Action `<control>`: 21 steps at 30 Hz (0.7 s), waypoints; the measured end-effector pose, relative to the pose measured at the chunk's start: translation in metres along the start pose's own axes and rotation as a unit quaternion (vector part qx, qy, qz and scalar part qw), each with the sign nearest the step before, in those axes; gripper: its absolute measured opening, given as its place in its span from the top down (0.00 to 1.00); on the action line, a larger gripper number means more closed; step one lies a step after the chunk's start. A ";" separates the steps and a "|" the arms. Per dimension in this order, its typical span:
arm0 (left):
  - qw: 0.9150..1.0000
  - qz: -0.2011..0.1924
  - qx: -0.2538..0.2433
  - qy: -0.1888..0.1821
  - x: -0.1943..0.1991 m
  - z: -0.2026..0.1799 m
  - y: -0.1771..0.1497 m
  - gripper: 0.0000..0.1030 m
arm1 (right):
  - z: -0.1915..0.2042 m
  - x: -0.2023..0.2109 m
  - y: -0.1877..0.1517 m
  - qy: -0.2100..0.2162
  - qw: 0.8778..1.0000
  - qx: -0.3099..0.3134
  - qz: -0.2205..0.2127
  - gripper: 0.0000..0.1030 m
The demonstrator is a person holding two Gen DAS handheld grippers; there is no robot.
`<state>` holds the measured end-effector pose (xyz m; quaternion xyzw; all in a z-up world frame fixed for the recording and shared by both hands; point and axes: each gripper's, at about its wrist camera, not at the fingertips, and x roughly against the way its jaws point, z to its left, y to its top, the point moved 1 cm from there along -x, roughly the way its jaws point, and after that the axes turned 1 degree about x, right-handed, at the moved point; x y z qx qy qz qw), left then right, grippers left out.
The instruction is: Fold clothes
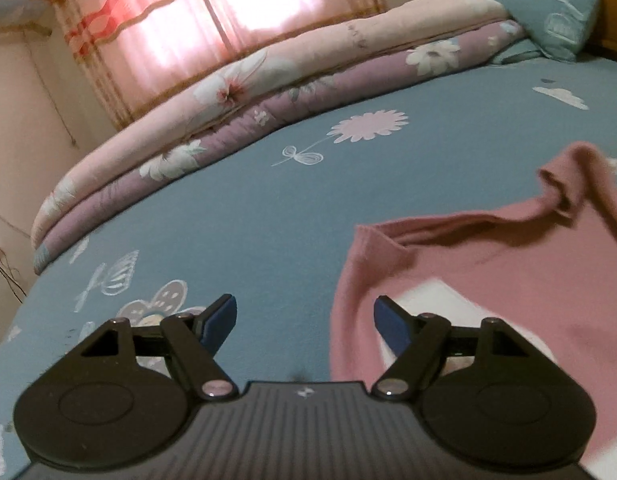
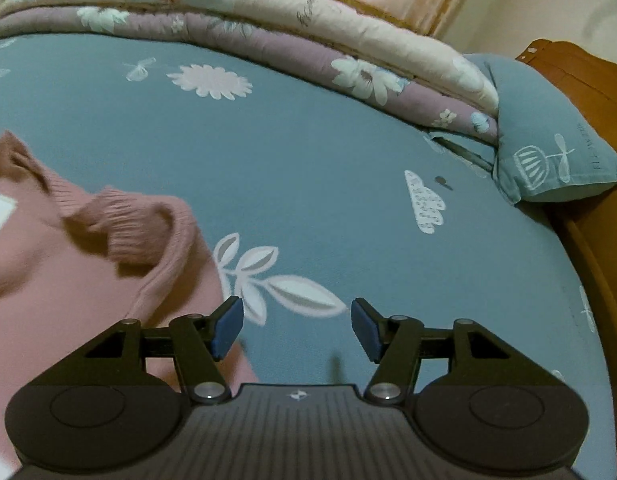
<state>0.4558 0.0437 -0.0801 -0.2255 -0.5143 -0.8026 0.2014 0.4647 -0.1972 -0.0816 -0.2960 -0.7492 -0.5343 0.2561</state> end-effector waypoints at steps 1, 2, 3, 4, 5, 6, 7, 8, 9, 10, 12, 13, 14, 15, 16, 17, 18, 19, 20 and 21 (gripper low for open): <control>1.000 -0.001 -0.001 -0.001 0.012 0.002 -0.002 0.26 | -0.002 0.012 -0.002 0.001 1.000 -0.001 -0.003 0.37; 1.000 -0.003 -0.002 -0.003 0.025 0.004 -0.003 0.26 | -0.004 0.029 -0.005 0.002 1.000 -0.003 -0.008 0.36; 1.000 -0.002 0.002 -0.007 0.038 0.007 -0.005 0.26 | -0.006 0.042 -0.007 0.006 1.000 -0.003 -0.011 0.35; 1.000 -0.002 0.006 -0.012 0.051 0.010 -0.007 0.26 | -0.008 0.056 -0.010 0.011 1.000 -0.005 -0.013 0.34; 1.000 0.002 0.015 -0.021 0.065 0.013 -0.009 0.24 | -0.010 0.074 -0.014 0.016 1.000 -0.008 -0.016 0.33; 0.999 0.006 0.026 -0.033 0.080 0.015 -0.012 0.20 | -0.012 0.089 -0.019 0.022 1.000 -0.008 -0.018 0.33; 0.998 0.012 0.034 -0.048 0.093 0.014 -0.015 0.19 | -0.013 0.104 -0.024 0.028 0.999 -0.009 -0.020 0.33; 0.997 0.018 0.043 -0.063 0.107 0.014 -0.018 0.18 | -0.015 0.121 -0.030 0.034 0.999 -0.011 -0.023 0.33; 0.996 0.018 0.040 -0.078 0.120 0.010 -0.022 0.18 | -0.015 0.134 -0.035 0.038 0.999 -0.010 -0.024 0.33; 0.995 0.018 0.037 -0.093 0.133 0.006 -0.027 0.18 | -0.015 0.148 -0.041 0.045 0.999 -0.009 -0.025 0.33; 0.993 0.013 0.029 -0.115 0.159 -0.003 -0.036 0.18 | -0.015 0.175 -0.055 0.055 0.998 -0.012 -0.025 0.33; 0.992 0.007 0.024 -0.123 0.172 -0.008 -0.042 0.18 | -0.015 0.187 -0.062 0.058 0.998 -0.013 -0.023 0.33; 0.991 -0.001 0.019 -0.133 0.185 -0.013 -0.049 0.18 | -0.015 0.199 -0.071 0.065 0.998 -0.015 -0.021 0.32; 0.989 -0.006 0.015 -0.145 0.196 -0.018 -0.056 0.16 | -0.015 0.209 -0.079 0.070 0.997 -0.016 -0.017 0.32; 0.987 -0.008 0.013 -0.159 0.207 -0.023 -0.065 0.16 | -0.013 0.217 -0.088 0.072 0.997 -0.016 -0.013 0.32; 0.985 -0.007 0.012 -0.171 0.215 -0.029 -0.071 0.15 | -0.011 0.226 -0.097 0.071 0.997 -0.016 -0.008 0.32; 0.983 -0.006 0.009 -0.181 0.221 -0.033 -0.078 0.15 | -0.008 0.232 -0.106 0.071 0.997 -0.012 -0.004 0.32; 0.983 -0.004 0.008 -0.185 0.225 -0.038 -0.087 0.15 | -0.005 0.237 -0.116 0.071 0.997 -0.007 -0.001 0.32; 0.983 0.004 0.013 -0.186 0.228 -0.043 -0.094 0.15 | -0.001 0.242 -0.125 0.072 0.997 -0.003 0.003 0.32; 0.982 0.011 0.017 -0.186 0.230 -0.049 -0.100 0.15 | 0.003 0.246 -0.134 0.071 0.997 0.001 0.006 0.32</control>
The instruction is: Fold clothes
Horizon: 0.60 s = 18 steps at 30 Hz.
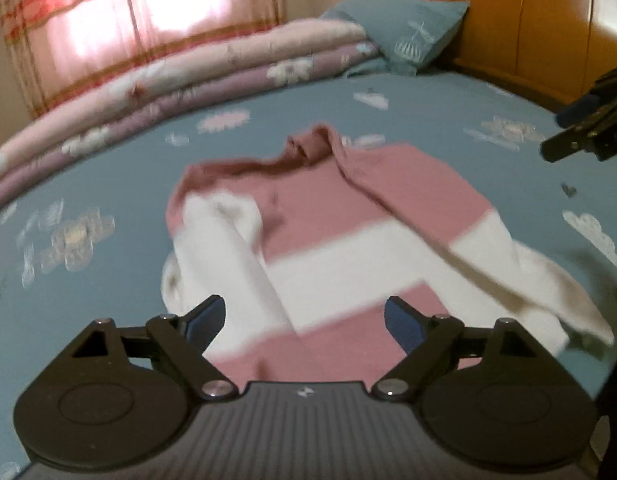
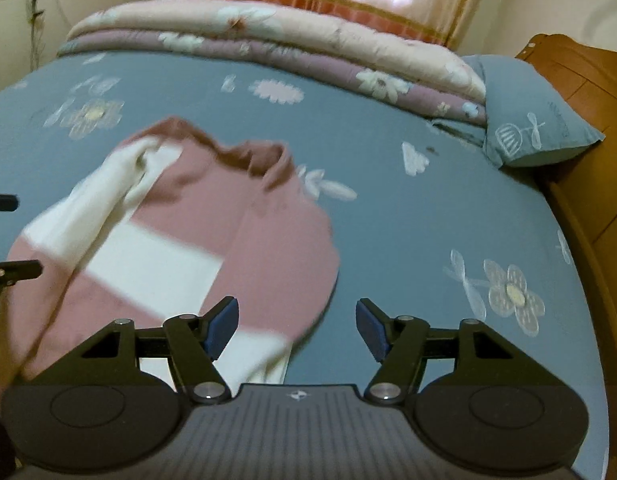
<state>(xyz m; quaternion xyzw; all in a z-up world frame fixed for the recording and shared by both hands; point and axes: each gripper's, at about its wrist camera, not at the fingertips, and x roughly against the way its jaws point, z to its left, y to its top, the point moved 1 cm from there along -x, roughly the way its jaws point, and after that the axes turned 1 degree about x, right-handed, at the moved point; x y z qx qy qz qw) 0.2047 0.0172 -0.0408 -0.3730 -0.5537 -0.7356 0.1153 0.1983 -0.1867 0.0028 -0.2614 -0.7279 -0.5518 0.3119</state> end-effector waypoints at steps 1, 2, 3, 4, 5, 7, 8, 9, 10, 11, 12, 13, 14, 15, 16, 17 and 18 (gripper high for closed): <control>1.000 0.004 0.007 -0.008 0.001 -0.003 -0.007 0.15 | 0.004 0.002 -0.008 0.002 1.000 0.002 0.003 0.32; 1.000 0.008 0.014 -0.015 0.002 -0.006 -0.014 0.15 | 0.007 0.004 -0.016 0.005 1.000 -0.001 0.004 0.32; 1.000 0.010 0.017 -0.021 0.004 -0.008 -0.020 0.15 | 0.009 0.005 -0.025 0.011 1.000 -0.006 0.006 0.32; 0.999 0.013 0.020 -0.025 0.005 -0.011 -0.024 0.15 | 0.012 0.005 -0.032 0.018 1.000 -0.010 0.011 0.32; 0.999 0.015 0.022 -0.021 0.006 -0.013 -0.028 0.15 | 0.014 0.004 -0.041 0.024 0.999 -0.015 0.016 0.32; 1.000 0.017 0.024 -0.010 0.009 -0.016 -0.034 0.15 | 0.021 0.001 -0.056 0.029 0.999 -0.019 0.025 0.32; 1.000 0.017 0.024 -0.005 0.010 -0.018 -0.037 0.15 | 0.025 -0.002 -0.063 0.031 0.999 -0.015 0.029 0.32; 1.000 0.017 0.024 0.000 0.012 -0.021 -0.040 0.15 | 0.028 -0.004 -0.070 0.032 0.999 -0.015 0.029 0.32; 1.000 0.014 0.026 0.003 0.013 -0.021 -0.042 0.15 | 0.031 -0.007 -0.075 0.034 0.999 -0.012 0.031 0.32; 1.000 0.011 0.028 0.005 0.013 -0.022 -0.044 0.15 | 0.034 -0.010 -0.081 0.037 0.999 -0.008 0.033 0.32; 0.999 0.010 0.032 0.008 0.012 -0.023 -0.048 0.15 | 0.037 -0.012 -0.085 0.039 0.999 -0.004 0.031 0.32; 0.999 0.010 0.036 0.010 0.012 -0.025 -0.051 0.15 | 0.039 -0.014 -0.089 0.040 0.999 -0.001 0.029 0.32; 0.999 0.011 0.040 0.012 0.010 -0.026 -0.054 0.15 | 0.040 -0.016 -0.091 0.039 0.999 0.001 0.024 0.33; 0.999 0.013 0.045 0.015 0.008 -0.027 -0.057 0.15 | 0.042 -0.018 -0.092 0.038 0.999 0.001 0.019 0.33; 0.999 0.014 0.049 0.017 0.006 -0.028 -0.060 0.15 | 0.043 -0.020 -0.093 0.037 0.999 0.002 0.014 0.33; 0.998 0.018 0.049 0.019 0.003 -0.030 -0.062 0.15 | 0.046 -0.022 -0.093 0.042 0.999 0.005 0.011 0.33; 0.998 0.021 0.049 0.021 0.000 -0.032 -0.063 0.15 | 0.049 -0.024 -0.092 0.048 0.999 0.009 0.009 0.33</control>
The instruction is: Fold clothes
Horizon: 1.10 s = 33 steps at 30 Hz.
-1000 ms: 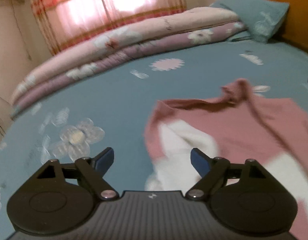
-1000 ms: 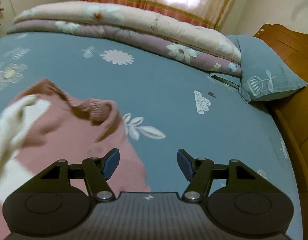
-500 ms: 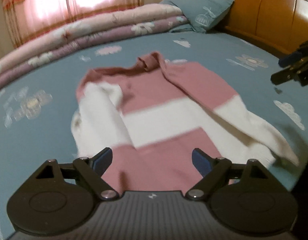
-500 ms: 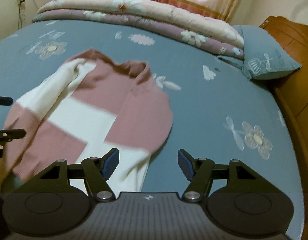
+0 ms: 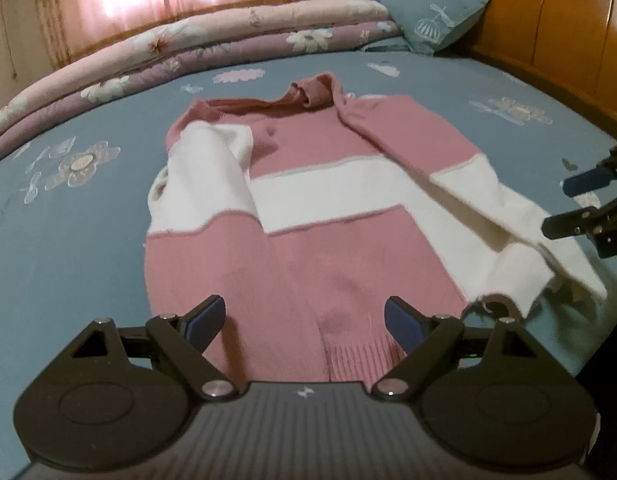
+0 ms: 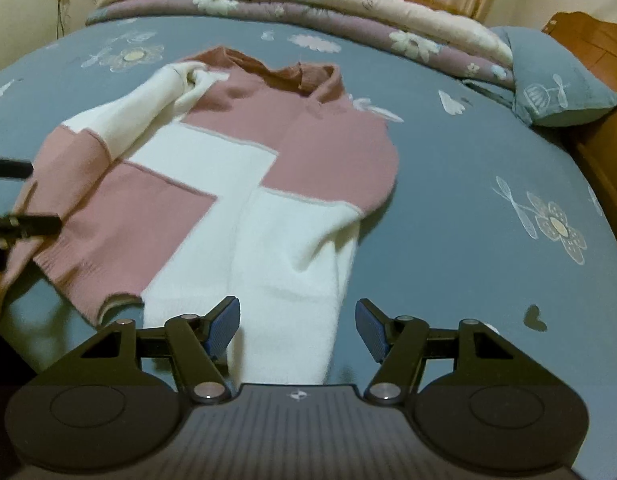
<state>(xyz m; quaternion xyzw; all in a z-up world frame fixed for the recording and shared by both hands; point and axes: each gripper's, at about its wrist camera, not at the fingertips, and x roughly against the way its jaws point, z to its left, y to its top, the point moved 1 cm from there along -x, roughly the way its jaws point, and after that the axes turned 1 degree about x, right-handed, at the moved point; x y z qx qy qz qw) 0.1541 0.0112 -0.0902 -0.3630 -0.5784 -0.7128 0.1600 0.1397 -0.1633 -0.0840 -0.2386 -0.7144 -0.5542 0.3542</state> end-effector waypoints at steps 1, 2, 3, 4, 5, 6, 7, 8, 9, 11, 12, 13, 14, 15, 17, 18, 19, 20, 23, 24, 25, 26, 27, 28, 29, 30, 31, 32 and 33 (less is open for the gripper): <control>1.000 0.002 -0.002 0.001 -0.002 -0.002 -0.001 0.15 | 0.004 -0.003 0.001 0.007 1.000 0.004 -0.002 0.33; 1.000 0.004 -0.003 0.002 -0.004 -0.005 -0.002 0.15 | 0.010 -0.008 0.003 0.011 1.000 0.011 0.000 0.33; 1.000 0.004 -0.004 0.002 -0.006 -0.006 -0.003 0.15 | 0.015 -0.013 0.004 0.009 1.000 0.019 0.004 0.33; 1.000 0.003 -0.005 0.001 -0.007 -0.007 -0.003 0.15 | 0.019 -0.018 0.005 0.001 1.000 0.026 0.003 0.33; 1.000 0.003 -0.005 0.001 -0.009 -0.008 -0.003 0.15 | 0.023 -0.024 0.005 -0.007 0.999 0.034 0.006 0.34; 1.000 0.004 -0.005 0.001 -0.010 -0.009 -0.003 0.15 | 0.025 -0.030 0.005 -0.010 0.999 0.036 0.011 0.34; 1.000 0.004 -0.006 0.000 -0.011 -0.010 -0.003 0.15 | 0.025 -0.034 0.004 -0.012 0.999 0.035 0.014 0.35; 1.000 0.004 -0.006 0.000 -0.013 -0.011 -0.003 0.15 | 0.025 -0.037 0.003 -0.016 0.999 0.037 0.016 0.41; 1.000 0.006 -0.008 0.001 -0.014 -0.012 -0.003 0.15 | 0.024 -0.040 0.002 -0.018 0.999 0.040 0.019 0.43; 1.000 0.011 -0.013 0.004 -0.016 -0.014 -0.003 0.15 | 0.020 -0.043 0.001 -0.016 0.999 0.036 0.023 0.47; 1.000 0.010 -0.012 0.003 -0.017 -0.014 -0.003 0.15 | 0.017 -0.043 0.001 -0.013 0.999 0.032 0.024 0.49; 1.000 0.009 -0.010 0.003 -0.017 -0.014 -0.003 0.15 | 0.014 -0.042 0.002 -0.012 0.999 0.028 0.024 0.51; 1.000 0.009 -0.008 0.002 -0.017 -0.015 -0.003 0.15 | 0.012 -0.042 0.002 -0.011 0.999 0.023 0.025 0.51; 1.000 0.009 -0.006 0.001 -0.018 -0.014 -0.003 0.15 | 0.010 -0.042 0.003 -0.011 0.999 0.019 0.025 0.51; 1.000 0.008 -0.002 0.002 -0.019 -0.015 -0.004 0.15 | 0.007 -0.042 0.006 -0.017 1.000 0.013 0.022 0.51; 1.000 0.009 -0.003 0.003 -0.020 -0.016 -0.004 0.15 | 0.007 -0.043 0.007 -0.020 1.000 0.011 0.021 0.51; 1.000 0.010 -0.004 0.003 -0.021 -0.016 -0.005 0.14 | 0.007 -0.045 0.009 -0.021 1.000 0.007 0.020 0.51; 1.000 0.011 -0.006 0.004 -0.022 -0.017 -0.005 0.14 | 0.009 -0.047 0.011 -0.026 0.999 0.008 0.019 0.51; 1.000 0.014 -0.005 0.004 -0.020 -0.017 -0.006 0.14 | 0.012 -0.054 0.014 -0.044 0.999 0.013 0.016 0.68; 1.000 0.014 -0.004 0.002 -0.019 -0.016 -0.006 0.14 | 0.009 -0.052 0.014 -0.039 0.999 0.007 0.014 0.70; 1.000 0.015 -0.003 -0.001 -0.018 -0.015 -0.007 0.14 | 0.005 -0.051 0.015 -0.033 0.999 0.001 0.013 0.77; 1.000 0.016 -0.002 -0.001 -0.018 -0.014 -0.007 0.14 | 0.002 -0.049 0.015 -0.027 1.000 -0.005 0.012 0.82; 1.000 0.016 -0.001 -0.001 -0.018 -0.013 -0.008 0.14 | -0.001 -0.047 0.015 -0.026 1.000 -0.008 0.010 0.82; 1.000 0.017 0.000 -0.001 -0.018 -0.013 -0.008 0.14 | -0.004 -0.044 0.016 -0.026 1.000 -0.007 0.006 0.86; 1.000 0.016 0.003 -0.002 -0.018 -0.012 -0.008 0.14 | -0.007 -0.040 0.017 -0.029 1.000 -0.003 0.002 0.90; 1.000 0.015 0.004 -0.002 -0.019 -0.012 -0.008 0.14 | -0.010 -0.038 0.018 -0.033 0.999 0.001 0.001 0.91; 1.000 0.015 0.005 -0.002 -0.019 -0.012 -0.008 0.14 | -0.015 -0.036 0.020 -0.039 0.999 0.000 0.000 0.91; 1.000 0.015 0.006 -0.002 -0.020 -0.012 -0.007 0.14 | -0.019 -0.034 0.023 -0.044 0.999 -0.002 -0.002 0.91; 1.000 0.014 0.007 -0.002 -0.020 -0.013 -0.007 0.14 | -0.025 -0.033 0.026 -0.052 0.999 -0.001 -0.004 0.91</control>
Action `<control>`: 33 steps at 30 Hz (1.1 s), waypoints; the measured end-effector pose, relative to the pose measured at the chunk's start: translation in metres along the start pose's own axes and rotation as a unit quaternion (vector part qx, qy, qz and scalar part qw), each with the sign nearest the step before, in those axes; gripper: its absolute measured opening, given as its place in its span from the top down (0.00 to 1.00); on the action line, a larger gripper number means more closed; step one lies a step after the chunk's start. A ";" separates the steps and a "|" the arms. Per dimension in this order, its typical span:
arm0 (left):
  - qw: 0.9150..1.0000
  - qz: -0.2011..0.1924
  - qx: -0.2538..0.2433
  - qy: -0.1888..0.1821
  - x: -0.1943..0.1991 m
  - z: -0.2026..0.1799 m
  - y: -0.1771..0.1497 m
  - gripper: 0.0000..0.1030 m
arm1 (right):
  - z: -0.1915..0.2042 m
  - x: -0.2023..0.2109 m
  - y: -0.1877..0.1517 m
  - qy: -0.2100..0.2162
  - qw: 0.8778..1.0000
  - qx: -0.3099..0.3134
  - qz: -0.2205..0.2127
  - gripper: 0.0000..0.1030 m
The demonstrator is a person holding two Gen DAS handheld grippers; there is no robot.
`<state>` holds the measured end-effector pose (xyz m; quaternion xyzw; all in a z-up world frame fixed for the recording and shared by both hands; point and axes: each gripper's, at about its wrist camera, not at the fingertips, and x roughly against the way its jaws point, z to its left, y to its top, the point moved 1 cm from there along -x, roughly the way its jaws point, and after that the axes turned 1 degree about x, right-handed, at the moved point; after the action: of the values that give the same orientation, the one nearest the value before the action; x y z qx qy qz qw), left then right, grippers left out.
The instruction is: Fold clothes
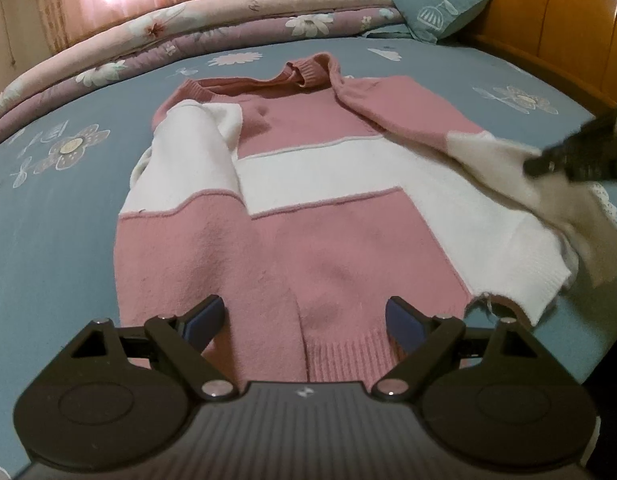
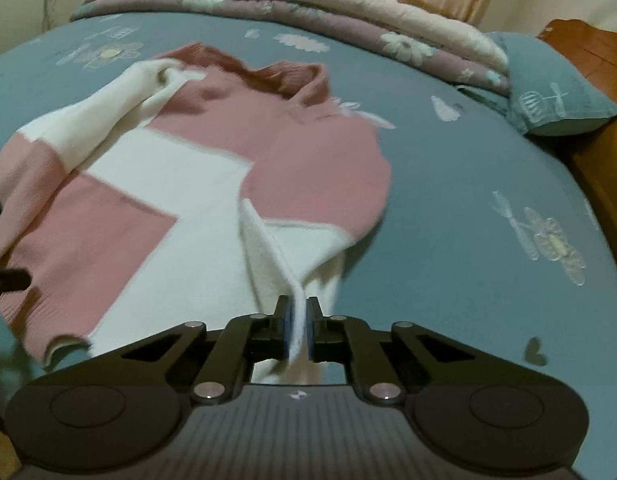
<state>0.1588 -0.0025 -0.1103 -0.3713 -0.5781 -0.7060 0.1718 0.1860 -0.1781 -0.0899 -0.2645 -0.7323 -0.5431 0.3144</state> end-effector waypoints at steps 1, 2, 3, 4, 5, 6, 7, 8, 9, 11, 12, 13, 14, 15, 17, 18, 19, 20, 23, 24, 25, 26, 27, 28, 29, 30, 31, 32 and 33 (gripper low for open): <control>1.000 0.000 -0.002 0.001 0.000 0.000 0.000 0.14 | -0.005 0.001 0.003 -0.008 1.000 0.001 -0.002 0.92; 1.000 0.000 -0.003 0.000 0.000 0.001 -0.001 0.14 | -0.011 0.000 0.007 -0.018 1.000 0.004 -0.006 0.92; 1.000 0.000 -0.005 0.000 0.000 0.001 -0.001 0.14 | -0.016 0.000 0.012 -0.029 1.000 0.008 -0.009 0.92; 1.000 0.000 -0.005 -0.002 0.000 0.002 -0.002 0.14 | -0.023 -0.001 0.016 -0.039 0.999 0.009 -0.011 0.93; 1.000 0.000 -0.003 -0.004 0.000 0.002 -0.001 0.14 | -0.029 -0.003 0.022 -0.049 0.999 0.010 -0.013 0.93; 1.000 -0.001 -0.001 -0.006 0.000 0.003 -0.002 0.14 | -0.036 -0.005 0.027 -0.059 0.998 0.011 -0.015 0.93; 1.000 -0.001 0.001 -0.008 0.000 0.004 -0.002 0.14 | -0.044 -0.008 0.032 -0.069 0.997 0.009 -0.015 0.94; 1.000 -0.001 0.002 -0.010 0.000 0.005 -0.002 0.14 | -0.053 -0.011 0.038 -0.080 0.997 0.007 -0.015 0.95; 1.000 -0.001 0.003 -0.010 0.000 0.005 -0.002 0.14 | -0.060 -0.014 0.043 -0.088 0.996 0.007 -0.014 0.95; 1.000 0.000 0.003 -0.010 0.000 0.005 -0.001 0.14 | -0.074 -0.018 0.052 -0.108 0.994 0.007 -0.016 0.95; 1.000 0.000 0.004 -0.010 -0.001 0.005 -0.001 0.14 | -0.081 -0.022 0.056 -0.118 0.993 0.005 -0.016 0.95; 1.000 0.001 0.003 -0.010 -0.001 0.005 -0.001 0.14 | -0.088 -0.025 0.061 -0.128 0.992 0.004 -0.015 0.95; 1.000 0.001 0.003 -0.010 -0.001 0.005 -0.001 0.14 | -0.095 -0.029 0.065 -0.139 0.990 0.002 -0.014 0.96; 1.000 0.001 0.002 -0.010 -0.001 0.005 0.000 0.14 | -0.102 -0.032 0.069 -0.148 0.989 -0.001 -0.014 0.96; 1.000 0.002 0.002 -0.011 -0.001 0.006 0.000 0.14 | -0.116 -0.040 0.078 -0.167 0.986 -0.006 -0.015 0.96; 1.000 0.003 0.001 -0.011 -0.001 0.006 0.000 0.14 | -0.122 -0.045 0.082 -0.174 0.985 -0.010 -0.015 0.96; 1.000 0.005 0.001 -0.010 -0.002 0.006 0.001 0.14 | -0.128 -0.050 0.086 -0.182 0.983 -0.013 -0.015 0.96; 1.000 0.006 -0.001 -0.009 -0.002 0.006 0.001 0.14 | -0.134 -0.054 0.090 -0.189 0.982 -0.017 -0.015 0.96; 1.000 0.010 -0.005 -0.004 -0.005 0.005 0.002 0.14 | -0.150 -0.070 0.104 -0.235 0.972 -0.024 -0.020 0.99; 1.000 0.011 -0.006 -0.003 -0.006 0.005 0.003 0.14 | -0.154 -0.075 0.109 -0.248 0.968 -0.021 -0.021 0.99; 1.000 0.012 -0.006 -0.003 -0.007 0.004 0.003 0.13 | -0.158 -0.080 0.113 -0.261 0.965 -0.017 -0.022 0.99; 1.000 0.013 -0.007 -0.003 -0.008 0.004 0.003 0.12 | -0.163 -0.085 0.118 -0.258 0.966 -0.023 -0.017 0.99; 1.000 0.013 -0.007 -0.002 -0.008 0.004 0.003 0.12 | -0.168 -0.089 0.123 -0.253 0.967 -0.030 -0.012 0.99; 1.000 0.013 -0.008 -0.001 -0.009 0.003 0.004 0.12 | -0.170 -0.094 0.125 -0.231 0.972 -0.035 -0.002 0.99; 1.000 0.013 -0.008 0.000 -0.010 0.003 0.004 0.12 | -0.172 -0.098 0.126 -0.205 0.978 -0.040 0.008 0.99; 1.000 0.012 -0.008 0.000 -0.010 0.003 0.004 0.12 | -0.170 -0.099 0.124 -0.172 0.984 -0.041 0.009 0.99; 1.000 0.012 -0.007 0.000 -0.011 0.003 0.005 0.12 | -0.167 -0.099 0.122 -0.137 0.990 -0.043 0.008 0.90; 1.000 0.011 -0.007 0.000 -0.011 0.004 0.005 0.12 | -0.161 -0.099 0.117 -0.100 0.994 -0.040 0.009 0.76; 1.000 0.011 -0.006 0.000 -0.011 0.004 0.006 0.12 | -0.155 -0.099 0.113 -0.063 0.997 -0.037 0.010 0.67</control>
<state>0.1716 -0.0021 -0.1144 -0.3786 -0.5697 -0.7077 0.1769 0.3607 -0.3015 -0.0605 -0.3173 -0.7273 -0.5486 0.2632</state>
